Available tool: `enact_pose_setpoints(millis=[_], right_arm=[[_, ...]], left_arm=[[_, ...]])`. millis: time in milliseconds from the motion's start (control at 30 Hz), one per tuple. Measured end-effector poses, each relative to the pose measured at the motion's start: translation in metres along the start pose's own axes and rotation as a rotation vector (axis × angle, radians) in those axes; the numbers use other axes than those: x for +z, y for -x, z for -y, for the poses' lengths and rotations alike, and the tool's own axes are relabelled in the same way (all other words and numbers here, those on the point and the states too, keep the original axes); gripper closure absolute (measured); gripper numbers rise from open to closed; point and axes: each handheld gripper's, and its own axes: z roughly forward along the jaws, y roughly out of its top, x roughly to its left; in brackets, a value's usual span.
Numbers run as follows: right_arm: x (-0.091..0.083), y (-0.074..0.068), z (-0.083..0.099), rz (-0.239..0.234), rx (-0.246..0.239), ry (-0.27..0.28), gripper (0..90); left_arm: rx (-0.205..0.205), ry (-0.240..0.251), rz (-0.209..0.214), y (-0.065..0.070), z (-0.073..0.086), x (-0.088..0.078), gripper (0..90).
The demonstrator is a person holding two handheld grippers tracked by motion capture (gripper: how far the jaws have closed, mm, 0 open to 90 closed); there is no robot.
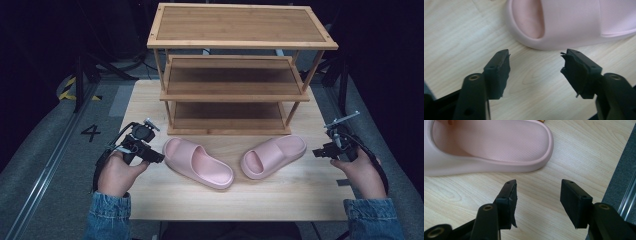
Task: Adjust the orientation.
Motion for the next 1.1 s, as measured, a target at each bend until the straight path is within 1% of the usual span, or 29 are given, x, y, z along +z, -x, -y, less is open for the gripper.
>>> enact_pose_setpoints(millis=[67,167,200,233,267,300,333,367,400,433,533,567,600,633,667,733,767,833,900,933,1000,1067,1100], right_arm=[[-0.001,-0.001,0.000,0.004,-0.007,0.004,47.5],[-0.004,-0.002,-0.001,-0.005,-0.007,0.012,46.6],[-0.005,-0.003,-0.001,-0.007,-0.007,0.015,46.6],[-0.006,-0.003,-0.001,-0.007,-0.007,0.020,46.5],[-0.006,-0.004,-0.001,-0.008,-0.009,0.022,46.4],[-0.006,-0.004,-0.002,-0.010,-0.009,0.023,46.3],[-0.005,-0.004,-0.001,-0.010,-0.009,0.024,46.3],[-0.005,-0.005,-0.001,-0.011,-0.007,0.023,46.0],[-0.004,-0.005,0.000,-0.013,-0.008,0.019,45.8],[-0.002,-0.005,0.002,-0.013,-0.010,0.014,45.5],[-0.001,-0.005,0.004,-0.012,-0.007,0.006,45.1],[-0.001,-0.005,0.005,-0.013,-0.004,0.005,45.0],[-0.001,-0.005,0.006,-0.011,-0.002,0.005,45.0],[-0.002,-0.004,0.006,-0.010,0.001,0.006,45.0],[-0.002,-0.003,0.006,-0.010,0.005,0.010,45.1],[-0.002,-0.001,0.004,-0.009,0.011,0.015,45.3],[-0.002,-0.001,0.004,-0.009,0.011,0.015,45.3],[0.000,-0.002,0.004,-0.013,0.006,0.011,45.5],[0.003,-0.004,0.004,-0.012,-0.002,0.004,45.4],[0.003,-0.004,0.003,-0.011,-0.003,0.003,45.4],[0.004,-0.006,0.002,-0.017,-0.006,0.003,45.1],[0.004,-0.006,0.002,-0.015,-0.010,0.003,45.0],[0.004,-0.007,0.001,-0.013,-0.013,0.004,45.0]], left_arm=[[-0.007,0.003,0.007,0.000,0.001,-0.001,39.9],[-0.010,0.003,0.007,0.000,0.000,0.000,40.2],[-0.017,0.003,0.006,0.000,-0.001,0.000,40.2],[-0.026,0.013,0.002,0.000,-0.001,0.000,39.9],[-0.032,0.033,0.014,-0.001,-0.002,0.000,39.2],[-0.038,0.056,0.043,-0.001,-0.002,0.000,39.3],[-0.042,0.069,0.064,-0.002,-0.003,0.000,39.7],[-0.051,0.072,0.071,-0.001,-0.004,0.001,39.7],[-0.051,0.072,0.071,-0.001,-0.004,0.001,39.7],[-0.049,0.070,0.074,0.001,-0.007,0.001,39.7],[-0.051,0.064,0.061,0.005,-0.012,0.003,39.6],[-0.058,0.061,0.048,0.007,-0.013,0.004,40.7],[-0.068,0.064,0.046,0.008,-0.014,0.005,44.1],[-0.080,0.064,0.055,0.011,-0.016,0.007,45.5],[-0.064,0.066,0.058,0.013,-0.017,0.008,47.8],[-0.031,0.068,0.065,0.020,-0.018,0.011,60.2],[-0.012,0.062,0.068,0.024,-0.019,0.012,60.2],[0.021,0.048,0.076,0.032,-0.022,0.014,65.4],[0.035,0.046,0.080,0.038,-0.024,0.014,66.0],[0.044,0.049,0.083,0.040,-0.025,0.015,64.8],[0.047,0.064,0.090,0.048,-0.027,0.018,56.5],[0.046,0.064,0.092,0.051,-0.028,0.021,56.4],[0.042,0.055,0.089,0.054,-0.028,0.024,60.4]])
